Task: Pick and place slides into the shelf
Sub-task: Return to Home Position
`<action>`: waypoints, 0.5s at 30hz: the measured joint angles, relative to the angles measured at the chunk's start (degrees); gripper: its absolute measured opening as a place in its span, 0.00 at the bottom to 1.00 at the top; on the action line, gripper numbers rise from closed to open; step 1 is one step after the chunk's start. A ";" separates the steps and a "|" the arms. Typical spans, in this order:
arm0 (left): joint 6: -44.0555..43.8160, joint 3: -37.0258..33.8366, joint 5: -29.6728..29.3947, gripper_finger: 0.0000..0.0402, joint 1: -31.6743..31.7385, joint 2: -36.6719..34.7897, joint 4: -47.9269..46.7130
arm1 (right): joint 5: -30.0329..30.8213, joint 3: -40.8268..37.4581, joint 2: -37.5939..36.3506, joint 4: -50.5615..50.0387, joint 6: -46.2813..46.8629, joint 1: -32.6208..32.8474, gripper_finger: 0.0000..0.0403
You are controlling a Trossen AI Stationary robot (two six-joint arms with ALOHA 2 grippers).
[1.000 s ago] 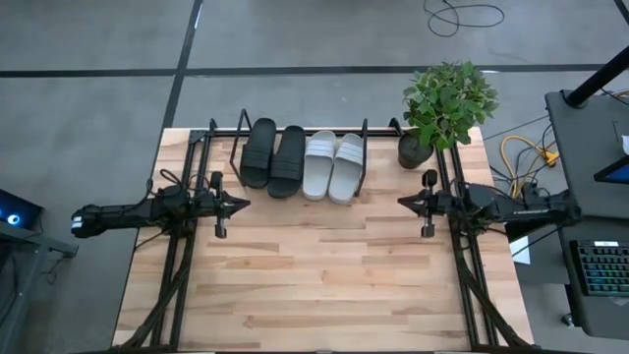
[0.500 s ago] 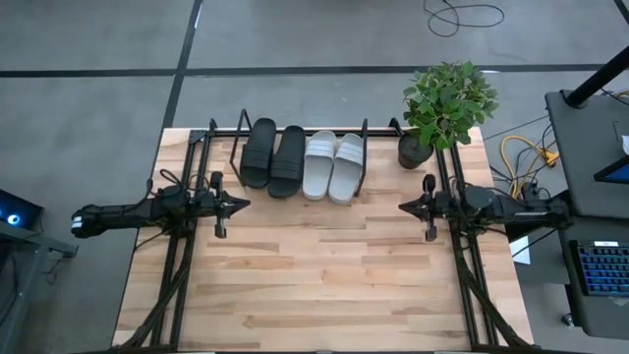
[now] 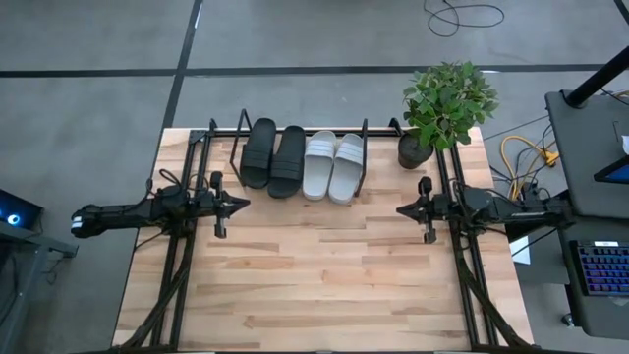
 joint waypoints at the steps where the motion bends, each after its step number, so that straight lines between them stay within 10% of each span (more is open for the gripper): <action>1: 0.00 0.00 0.01 0.00 0.00 0.09 0.17 | 0.03 0.00 0.44 0.02 -0.03 0.00 0.02; 15: 0.01 0.00 0.04 0.00 0.00 0.23 0.40 | 0.83 -0.02 1.85 2.10 -3.51 0.00 0.02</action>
